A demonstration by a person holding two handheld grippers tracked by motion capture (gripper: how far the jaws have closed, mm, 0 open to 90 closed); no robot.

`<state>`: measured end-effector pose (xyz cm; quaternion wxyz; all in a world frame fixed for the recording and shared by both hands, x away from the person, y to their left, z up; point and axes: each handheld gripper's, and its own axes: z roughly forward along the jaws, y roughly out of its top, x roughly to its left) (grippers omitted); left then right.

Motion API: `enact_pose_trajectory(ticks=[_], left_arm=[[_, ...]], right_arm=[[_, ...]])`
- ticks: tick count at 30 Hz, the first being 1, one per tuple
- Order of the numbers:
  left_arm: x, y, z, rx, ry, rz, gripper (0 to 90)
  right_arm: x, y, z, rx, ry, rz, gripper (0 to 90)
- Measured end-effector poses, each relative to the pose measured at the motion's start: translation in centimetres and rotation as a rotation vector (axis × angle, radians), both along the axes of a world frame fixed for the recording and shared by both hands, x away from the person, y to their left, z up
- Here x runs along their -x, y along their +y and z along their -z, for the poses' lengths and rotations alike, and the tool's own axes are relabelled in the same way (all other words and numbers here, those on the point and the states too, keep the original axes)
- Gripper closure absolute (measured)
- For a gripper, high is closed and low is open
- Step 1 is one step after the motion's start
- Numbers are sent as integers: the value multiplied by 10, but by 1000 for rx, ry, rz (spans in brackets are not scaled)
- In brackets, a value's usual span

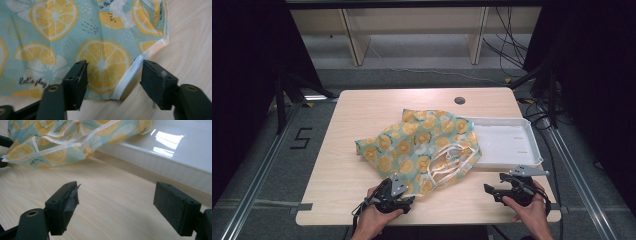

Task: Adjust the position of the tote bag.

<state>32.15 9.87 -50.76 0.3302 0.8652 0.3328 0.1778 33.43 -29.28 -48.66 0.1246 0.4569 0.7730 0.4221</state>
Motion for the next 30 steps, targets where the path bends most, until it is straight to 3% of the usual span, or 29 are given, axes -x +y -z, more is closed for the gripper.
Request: enact_pose_trajectory(ticks=[3,4,5,6,8,9,10,11,14,18,19,20,21,22,24,25,26,27,28,30], left_arm=[[-4,-5,2,-22,-7,25,440],[-5,-6,2,-12,-20,16,502],[-6,-4,1,-21,-20,37,564],[-7,-4,1,-1,-22,49,650],[-7,-2,0,6,-48,70,812],[-8,0,-2,-3,-56,79,858],[-9,2,-3,-11,-84,93,885],[-10,4,-3,-27,-87,101,893],[-14,13,-5,-25,-95,93,896],[-14,26,-10,-18,-90,76,897],[-14,40,-15,-4,-105,60,897],[-14,40,-15,-4,-105,60,897],[-14,56,-19,14,-116,22,897],[-15,67,-23,9,-128,15,897],[-15,74,-26,6,-132,5,897],[-18,89,-31,8,-150,-16,898],[-18,89,-31,8,-150,-16,897],[-18,96,-31,40,-151,-46,897],[-20,103,-33,33,-160,-44,898],[-24,116,-32,67,-173,-82,897]], right_arm=[[1,1,-1,-15,27,18,213],[-1,-2,-1,10,-7,-7,213],[-1,-1,0,-6,-7,-14,213],[-1,-1,0,-14,1,-17,215],[-1,-2,0,5,-9,-7,221],[1,0,-2,-19,24,0,222],[0,-1,-1,-2,-1,-8,222],[1,1,-1,-33,24,3,222],[1,1,-1,-34,21,0,224],[-1,-3,-1,-7,-27,-9,225],[-2,-3,-1,-6,-26,-6,225],[0,-1,-2,-33,19,3,225],[1,-2,-2,-36,32,9,225],[-1,-3,-2,-21,-2,-9,225],[-3,-3,-1,-19,-11,-14,226],[-4,-1,0,-21,-9,3,227],[-4,-3,0,-15,-17,0,228],[-4,-3,0,-15,-17,0,228],[-4,-3,-1,-28,-21,-17,229],[-3,1,-2,-41,7,-3,235]])
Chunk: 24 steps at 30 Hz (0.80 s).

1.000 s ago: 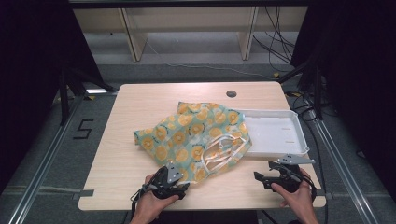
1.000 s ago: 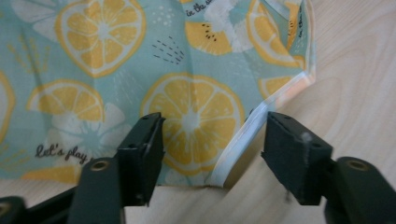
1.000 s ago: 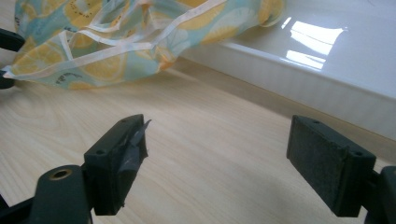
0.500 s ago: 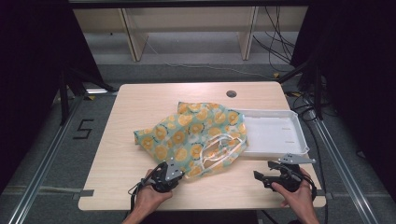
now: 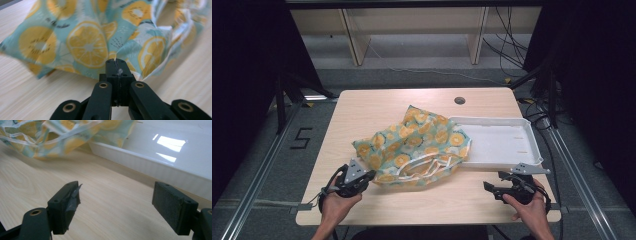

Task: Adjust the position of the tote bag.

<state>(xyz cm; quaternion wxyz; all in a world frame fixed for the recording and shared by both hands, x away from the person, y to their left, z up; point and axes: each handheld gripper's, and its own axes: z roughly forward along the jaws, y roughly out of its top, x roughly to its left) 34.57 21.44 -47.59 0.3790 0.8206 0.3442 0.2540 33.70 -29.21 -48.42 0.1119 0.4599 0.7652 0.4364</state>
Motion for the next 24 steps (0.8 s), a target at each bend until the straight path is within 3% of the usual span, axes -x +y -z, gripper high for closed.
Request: enact_pose_trajectory(ticks=[2,3,4,5,8,9,10,12,13,16,17,20,21,22,24], left_arm=[[0,5,2,1,8,-19,897],[0,4,3,22,16,-39,897],[-2,8,2,-27,3,-1,897],[0,8,3,-7,17,-14,897],[-1,7,4,0,14,-13,897],[-2,8,3,-1,15,-13,897],[-2,8,3,-1,15,-13,897],[-2,10,3,-7,4,-15,897],[-3,12,3,-12,18,-7,897],[-3,12,4,11,18,-18,897],[-3,13,4,13,22,-19,897],[-2,12,4,27,36,-30,896],[-1,12,4,35,40,-37,896],[-2,13,4,19,34,-23,895],[-1,12,4,29,43,-35,895]], right_arm=[[-6,-1,-1,7,-27,-29,245],[-6,2,-4,-10,-3,-17,249],[-10,1,-6,-6,-19,-28,251],[-18,2,-9,-29,-51,-39,251],[-28,5,-17,-48,-50,-24,251],[-42,8,-25,-50,-87,-33,251],[-45,12,-28,-78,-69,-24,251],[-53,15,-34,-62,-79,-35,253],[-65,22,-40,-64,-62,-28,259],[-84,29,-40,-49,-86,-52,275],[-88,32,-40,-39,-53,-56,283],[-98,40,-35,-27,-44,-75,331],[-106,46,-30,-28,-17,-103,337],[-108,50,-30,-37,23,-92,339],[-120,54,-27,-40,9,-118,409]])
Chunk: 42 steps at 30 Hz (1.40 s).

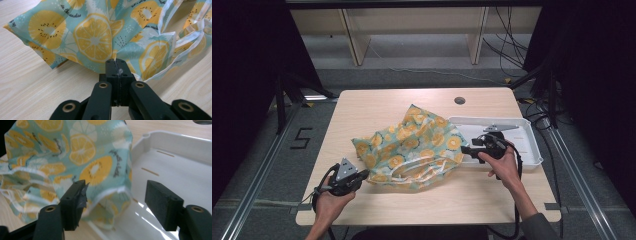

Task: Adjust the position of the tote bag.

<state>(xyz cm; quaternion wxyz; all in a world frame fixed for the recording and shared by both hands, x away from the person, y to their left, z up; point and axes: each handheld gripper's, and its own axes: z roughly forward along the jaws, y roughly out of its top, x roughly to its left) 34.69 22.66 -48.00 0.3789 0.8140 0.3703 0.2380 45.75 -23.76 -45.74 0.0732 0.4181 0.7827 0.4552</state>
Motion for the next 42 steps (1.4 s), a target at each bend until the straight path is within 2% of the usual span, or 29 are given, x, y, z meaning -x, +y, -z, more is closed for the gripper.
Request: enact_pose_trajectory(ticks=[2,4,5,6,7,8,9,10,11,12,17,18,19,20,21,23,24,25,26,28,31,32,33,35,36,37,38,39,42], left_arm=[[-2,2,-1,-20,-24,18,895],[0,1,-1,14,-8,-4,895],[-1,2,-2,4,-23,11,895],[-1,2,-2,4,-23,11,895],[-2,3,-4,20,-43,6,895],[-2,3,-4,20,-43,6,895],[-1,6,-6,47,-35,-24,895],[-2,9,-7,58,-45,-27,895],[-4,14,-9,44,-61,-10,896],[-4,15,-9,84,-58,-35,895],[-5,31,-13,124,-56,-83,895],[-8,36,-13,121,-68,-67,895],[-9,43,-10,132,-54,-96,895],[-9,43,-10,132,-54,-96,894],[-10,49,-6,148,-33,-116,895],[-10,52,-1,138,-13,-116,894],[-10,52,-1,138,-13,-116,893],[-9,53,1,124,-9,-106,893],[-8,51,3,117,9,-90,892],[-9,53,3,53,3,-34,891],[-5,47,6,65,43,-59,889],[-8,48,6,27,22,-36,888],[-6,46,7,44,45,-51,888],[-6,46,8,58,47,-60,887],[-6,46,8,58,47,-60,886],[-6,48,8,38,50,-43,886],[-6,48,8,38,50,-43,885],[-6,48,8,42,55,-45,883],[-5,46,9,61,57,-53,881]], right_arm=[[-7,6,1,-32,-20,-47,603],[-9,14,-1,28,-50,-51,761],[-8,17,-2,49,-61,-57,827],[-8,17,-2,49,-61,-57,827],[-1,26,-9,33,-78,-86,888],[2,28,-13,53,-98,-103,893],[6,31,-20,69,-124,-121,897],[10,35,-23,53,-130,-135,898],[17,38,-30,55,-136,-138,899],[20,41,-36,43,-161,-169,900],[41,52,-58,-39,-174,-244,900],[50,59,-65,-65,-183,-287,900],[57,61,-67,-73,-160,-273,900],[58,62,-66,-64,-165,-302,900],[64,65,-62,-54,-150,-302,900],[70,65,-54,8,-154,-300,900],[70,65,-54,8,-154,-300,900],[74,61,-34,71,-118,-297,899],[77,59,-27,74,-77,-277,899],[77,51,-9,113,-58,-266,898],[80,46,8,136,-9,-273,894],[80,45,10,149,-18,-286,877],[81,46,11,167,-34,-304,822],[85,48,3,206,-93,-247,615],[86,47,-1,202,-120,-247,575],[88,47,-7,166,-128,-268,525],[88,47,-7,166,-128,-268,525],[95,49,-18,98,-188,-301,468],[107,61,-20,28,-116,-403,423]])
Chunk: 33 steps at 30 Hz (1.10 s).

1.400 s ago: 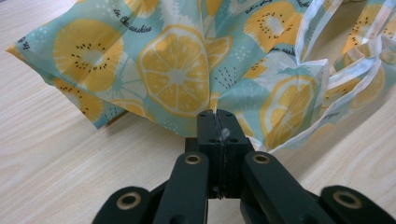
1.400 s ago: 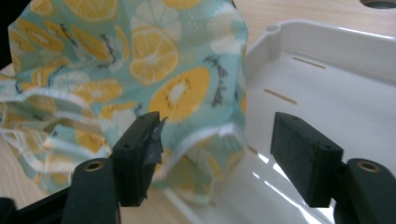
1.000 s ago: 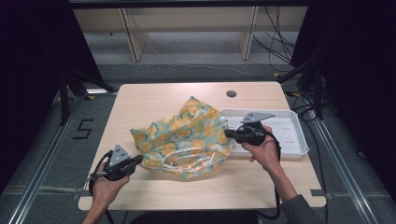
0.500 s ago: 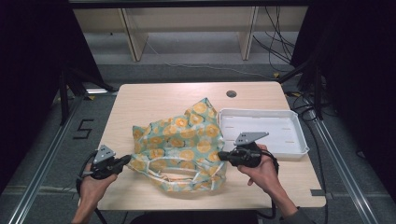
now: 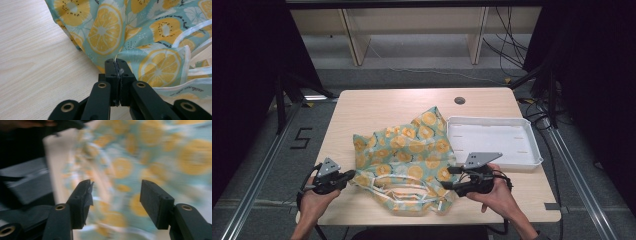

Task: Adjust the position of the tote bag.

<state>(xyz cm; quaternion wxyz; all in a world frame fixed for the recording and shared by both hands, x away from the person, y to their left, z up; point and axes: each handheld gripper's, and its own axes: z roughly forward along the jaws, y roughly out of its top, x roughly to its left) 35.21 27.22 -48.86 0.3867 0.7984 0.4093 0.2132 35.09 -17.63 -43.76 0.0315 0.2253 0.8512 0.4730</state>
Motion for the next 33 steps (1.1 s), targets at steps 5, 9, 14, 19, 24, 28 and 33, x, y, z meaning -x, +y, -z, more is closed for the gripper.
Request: enact_pose_trajectory(ticks=[5,9,14,19,24,28,33], left_arm=[[0,0,-2,-15,-2,19,877],[-1,1,-1,-4,3,11,875],[0,0,-2,-7,0,7,872],[0,0,-2,4,1,7,870],[2,-3,-3,93,7,-1,870],[4,-11,-6,76,-2,22,864],[3,-11,-7,58,6,48,863]], right_arm=[[7,29,27,99,41,-128,362],[10,48,45,179,42,-195,323],[8,59,54,280,10,-231,614],[6,58,38,279,-86,-303,900],[-7,49,1,178,-159,-236,900],[-24,44,-18,130,-197,-176,900],[-76,39,-49,5,-264,-3,900]])
